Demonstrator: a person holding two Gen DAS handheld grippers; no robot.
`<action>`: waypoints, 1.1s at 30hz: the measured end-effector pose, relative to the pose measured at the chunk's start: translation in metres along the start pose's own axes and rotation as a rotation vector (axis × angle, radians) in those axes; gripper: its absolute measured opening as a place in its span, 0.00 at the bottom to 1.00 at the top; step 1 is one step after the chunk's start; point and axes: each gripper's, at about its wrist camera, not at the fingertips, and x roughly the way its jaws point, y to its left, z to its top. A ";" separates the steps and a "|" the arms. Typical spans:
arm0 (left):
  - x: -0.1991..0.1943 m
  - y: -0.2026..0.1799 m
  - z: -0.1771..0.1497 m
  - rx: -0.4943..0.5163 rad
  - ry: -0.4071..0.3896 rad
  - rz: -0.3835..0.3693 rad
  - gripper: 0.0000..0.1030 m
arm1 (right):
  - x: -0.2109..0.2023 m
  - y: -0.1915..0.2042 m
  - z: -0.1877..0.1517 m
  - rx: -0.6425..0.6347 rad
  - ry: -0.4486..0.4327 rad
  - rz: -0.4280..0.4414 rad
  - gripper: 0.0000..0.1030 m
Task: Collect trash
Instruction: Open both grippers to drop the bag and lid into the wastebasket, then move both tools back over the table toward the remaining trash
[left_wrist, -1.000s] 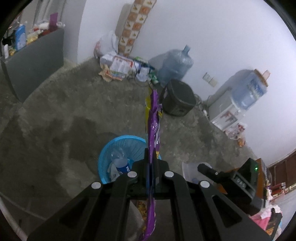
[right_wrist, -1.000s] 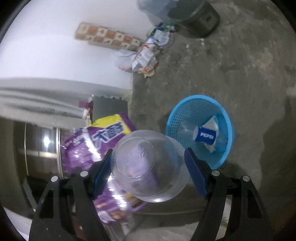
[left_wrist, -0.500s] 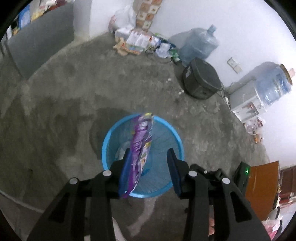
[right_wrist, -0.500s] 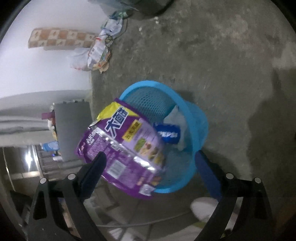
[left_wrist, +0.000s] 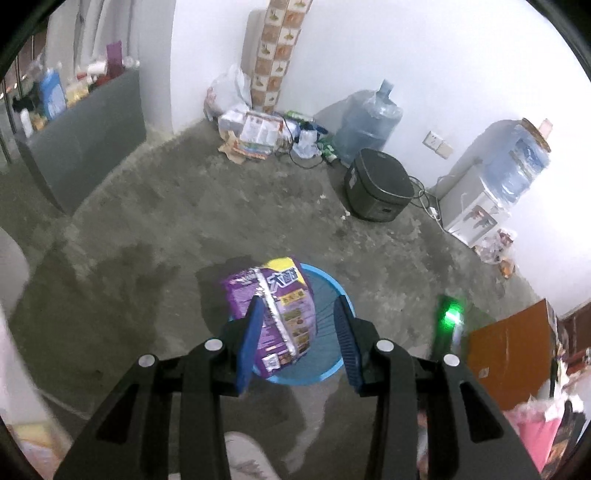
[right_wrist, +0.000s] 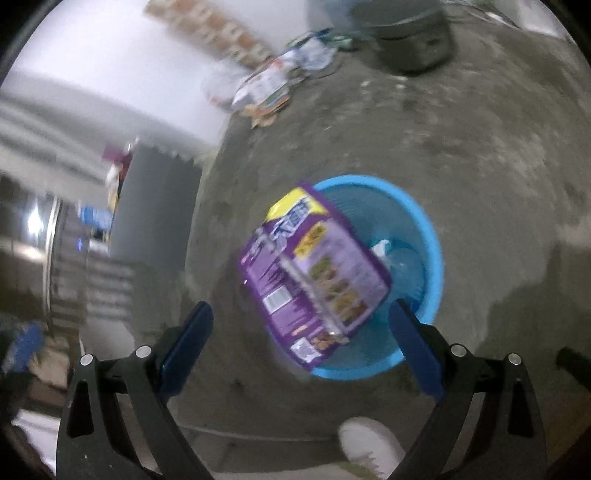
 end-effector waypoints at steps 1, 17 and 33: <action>-0.011 0.003 -0.001 0.007 -0.009 0.008 0.37 | 0.006 0.010 -0.001 -0.034 0.009 -0.013 0.85; -0.175 0.131 -0.082 -0.197 -0.116 0.131 0.50 | 0.200 0.023 -0.016 -0.421 0.262 -0.530 0.63; -0.197 0.183 -0.123 -0.338 -0.111 0.215 0.50 | 0.218 -0.085 0.006 -0.281 0.424 -0.707 0.53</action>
